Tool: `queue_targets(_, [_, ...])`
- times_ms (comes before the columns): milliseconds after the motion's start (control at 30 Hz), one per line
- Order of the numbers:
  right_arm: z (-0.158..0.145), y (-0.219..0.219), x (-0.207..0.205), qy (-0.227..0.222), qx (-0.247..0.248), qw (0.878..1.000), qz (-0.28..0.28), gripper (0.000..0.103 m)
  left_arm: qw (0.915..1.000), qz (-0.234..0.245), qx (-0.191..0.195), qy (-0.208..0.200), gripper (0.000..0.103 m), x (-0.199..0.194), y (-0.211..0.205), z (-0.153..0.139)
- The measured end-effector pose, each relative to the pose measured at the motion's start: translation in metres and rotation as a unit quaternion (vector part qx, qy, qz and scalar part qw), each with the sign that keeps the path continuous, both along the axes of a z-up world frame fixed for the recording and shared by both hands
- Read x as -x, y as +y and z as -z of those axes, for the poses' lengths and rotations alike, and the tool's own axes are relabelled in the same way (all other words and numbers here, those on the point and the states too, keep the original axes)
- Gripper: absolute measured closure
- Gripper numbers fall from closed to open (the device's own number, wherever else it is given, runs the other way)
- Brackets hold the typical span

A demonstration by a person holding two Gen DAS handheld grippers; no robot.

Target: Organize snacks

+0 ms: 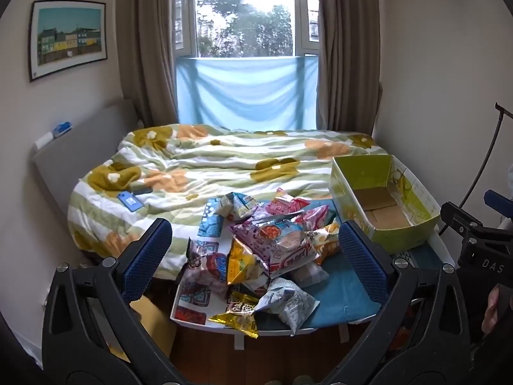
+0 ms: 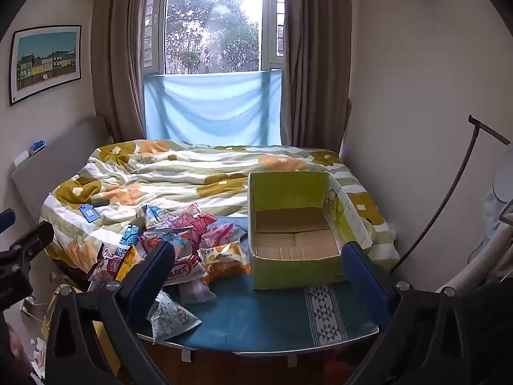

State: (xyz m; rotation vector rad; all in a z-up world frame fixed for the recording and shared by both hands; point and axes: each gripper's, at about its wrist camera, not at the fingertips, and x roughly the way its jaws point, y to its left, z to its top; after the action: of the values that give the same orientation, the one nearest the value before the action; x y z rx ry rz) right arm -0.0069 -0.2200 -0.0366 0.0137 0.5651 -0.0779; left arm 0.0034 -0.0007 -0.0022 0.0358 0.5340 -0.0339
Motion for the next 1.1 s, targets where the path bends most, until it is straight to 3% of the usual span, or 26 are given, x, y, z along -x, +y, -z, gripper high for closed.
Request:
queue_targets(200, [0.0,0.0,0.0,-0.003,-0.003,1.0,0.001,0.0,0.9999,-0.004,-0.014,-0.004,0.0,0.0,0.002,-0.002])
queue_targets(700, [0.006,0.002,-0.009,0.012,0.003,1.0,0.009,0.0,0.9999,0.006,-0.002,0.009,0.0,-0.012,0.004,0.005])
queue_targets(833, [0.007,0.003,-0.009,0.013,0.003,1.0,0.009,0.0,0.9998,0.01,0.017,0.009,0.0,-0.015,0.009,0.005])
queue_targets(1100, [0.008,0.002,-0.011,0.014,0.003,1.0,0.008,0.0,0.9999,-0.001,-0.003,0.015,0.0,-0.021,0.008,0.008])
